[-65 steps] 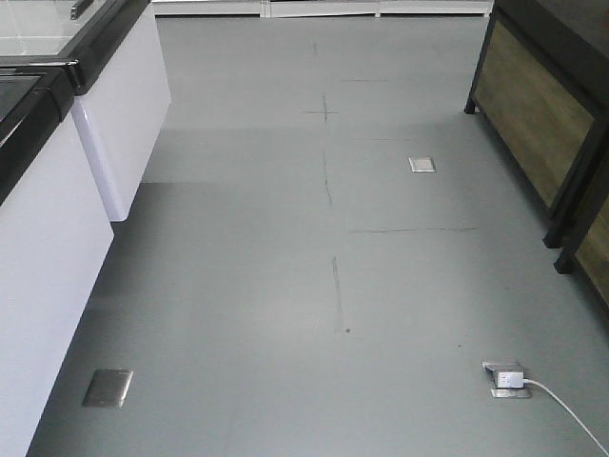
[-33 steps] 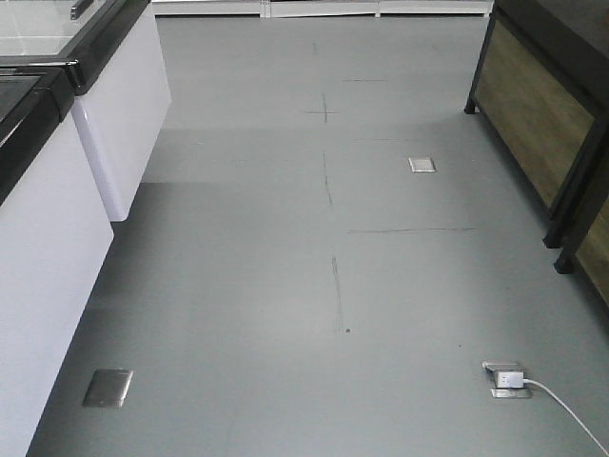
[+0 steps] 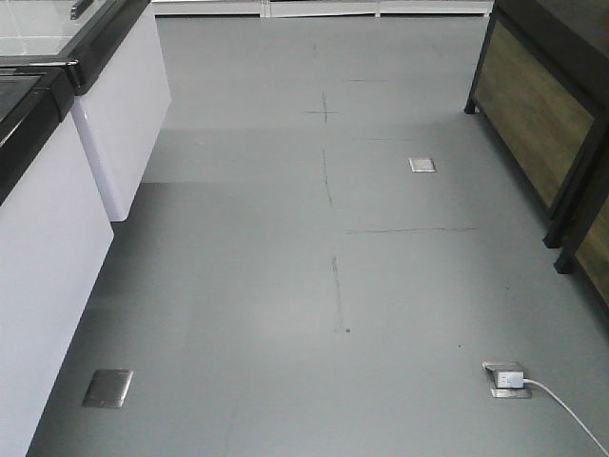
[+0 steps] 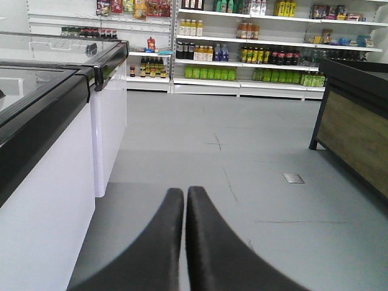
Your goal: Left arm holds basket, right arm returns cookies
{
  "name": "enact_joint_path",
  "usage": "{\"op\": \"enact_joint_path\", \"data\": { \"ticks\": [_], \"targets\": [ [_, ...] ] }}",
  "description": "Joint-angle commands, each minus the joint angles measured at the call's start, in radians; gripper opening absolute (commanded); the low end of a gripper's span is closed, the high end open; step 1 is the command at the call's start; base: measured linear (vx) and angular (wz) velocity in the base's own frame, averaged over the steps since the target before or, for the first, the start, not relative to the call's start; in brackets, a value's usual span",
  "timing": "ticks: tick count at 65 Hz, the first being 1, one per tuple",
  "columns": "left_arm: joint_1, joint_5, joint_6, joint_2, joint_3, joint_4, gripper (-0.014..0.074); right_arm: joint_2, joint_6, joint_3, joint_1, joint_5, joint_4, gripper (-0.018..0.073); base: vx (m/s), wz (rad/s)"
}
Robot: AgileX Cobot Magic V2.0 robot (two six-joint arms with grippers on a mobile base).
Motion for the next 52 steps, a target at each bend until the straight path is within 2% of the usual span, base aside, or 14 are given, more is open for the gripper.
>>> {"op": "enact_joint_path", "data": {
  "ticks": [1,52],
  "targets": [
    [-0.006,-0.070,-0.008,-0.017,-0.030,-0.006,-0.0006,-0.012,-0.007,0.018,0.000,-0.076,-0.010,-0.0006,0.00,0.00],
    [-0.006,-0.080,-0.008,-0.017,-0.030,-0.006,-0.0006,-0.012,-0.007,0.018,0.000,-0.076,-0.010,-0.0006,0.00,0.00]
  ]
}}
